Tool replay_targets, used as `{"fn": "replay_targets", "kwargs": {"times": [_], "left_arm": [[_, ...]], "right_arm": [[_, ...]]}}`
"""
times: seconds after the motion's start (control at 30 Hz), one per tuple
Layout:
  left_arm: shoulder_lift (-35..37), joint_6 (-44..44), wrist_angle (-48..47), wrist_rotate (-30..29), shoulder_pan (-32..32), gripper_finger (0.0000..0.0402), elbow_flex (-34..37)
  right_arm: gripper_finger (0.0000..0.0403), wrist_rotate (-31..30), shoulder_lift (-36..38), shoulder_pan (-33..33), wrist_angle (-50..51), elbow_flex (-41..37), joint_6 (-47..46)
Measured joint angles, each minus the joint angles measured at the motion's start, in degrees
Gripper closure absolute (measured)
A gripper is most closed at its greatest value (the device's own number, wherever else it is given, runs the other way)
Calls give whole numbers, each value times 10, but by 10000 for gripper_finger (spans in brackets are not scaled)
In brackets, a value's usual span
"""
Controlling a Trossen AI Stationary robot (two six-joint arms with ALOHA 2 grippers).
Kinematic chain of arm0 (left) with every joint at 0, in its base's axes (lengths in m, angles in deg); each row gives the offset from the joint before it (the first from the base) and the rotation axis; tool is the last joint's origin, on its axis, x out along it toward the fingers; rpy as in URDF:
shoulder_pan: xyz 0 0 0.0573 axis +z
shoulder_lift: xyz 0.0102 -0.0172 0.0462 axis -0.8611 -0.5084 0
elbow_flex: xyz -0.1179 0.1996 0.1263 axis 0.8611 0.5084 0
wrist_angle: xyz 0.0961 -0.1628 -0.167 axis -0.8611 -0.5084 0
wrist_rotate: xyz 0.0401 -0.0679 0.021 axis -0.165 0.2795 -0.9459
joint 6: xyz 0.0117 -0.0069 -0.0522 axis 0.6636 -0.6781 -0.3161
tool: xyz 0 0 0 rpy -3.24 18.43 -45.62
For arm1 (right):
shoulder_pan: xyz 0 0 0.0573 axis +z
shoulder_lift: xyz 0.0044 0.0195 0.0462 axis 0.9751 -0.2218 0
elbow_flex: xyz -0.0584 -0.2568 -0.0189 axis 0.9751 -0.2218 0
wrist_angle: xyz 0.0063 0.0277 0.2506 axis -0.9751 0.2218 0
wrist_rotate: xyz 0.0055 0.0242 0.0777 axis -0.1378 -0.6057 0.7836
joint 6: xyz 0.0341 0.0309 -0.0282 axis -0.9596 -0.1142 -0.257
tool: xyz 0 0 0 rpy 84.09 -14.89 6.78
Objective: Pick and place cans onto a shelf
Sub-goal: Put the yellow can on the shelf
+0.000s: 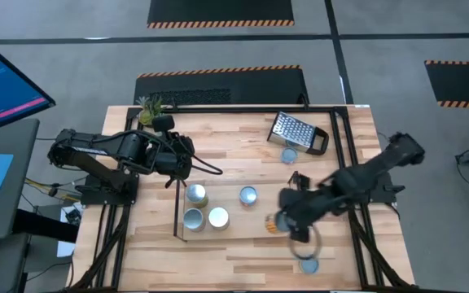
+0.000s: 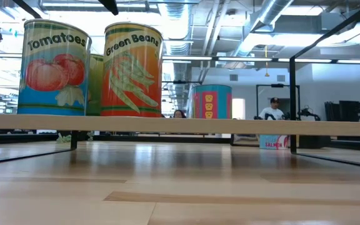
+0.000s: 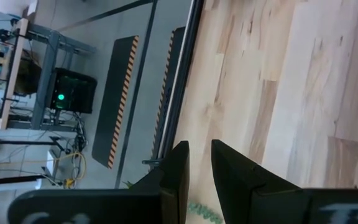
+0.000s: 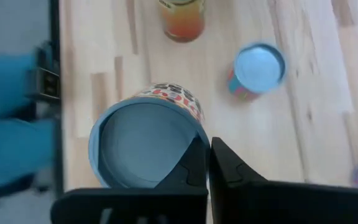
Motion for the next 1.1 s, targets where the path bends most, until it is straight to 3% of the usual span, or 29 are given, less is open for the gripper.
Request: {"fn": "replay_targets", "kwargs": {"times": [0.2, 0.6, 0.9, 1.1], "left_arm": [[0, 0, 2, -5, 0, 345, 0], [0, 5, 2, -5, 0, 345, 0], [0, 9, 2, -5, 0, 345, 0], [0, 7, 2, -5, 0, 345, 0]], "right_arm": [[399, 55, -80, -55, -58, 0, 129], [399, 56, -195, -89, -119, 0, 207], [396, 43, -206, -103, -115, 0, 209], [345, 63, -206, -114, -112, 0, 208]]}}
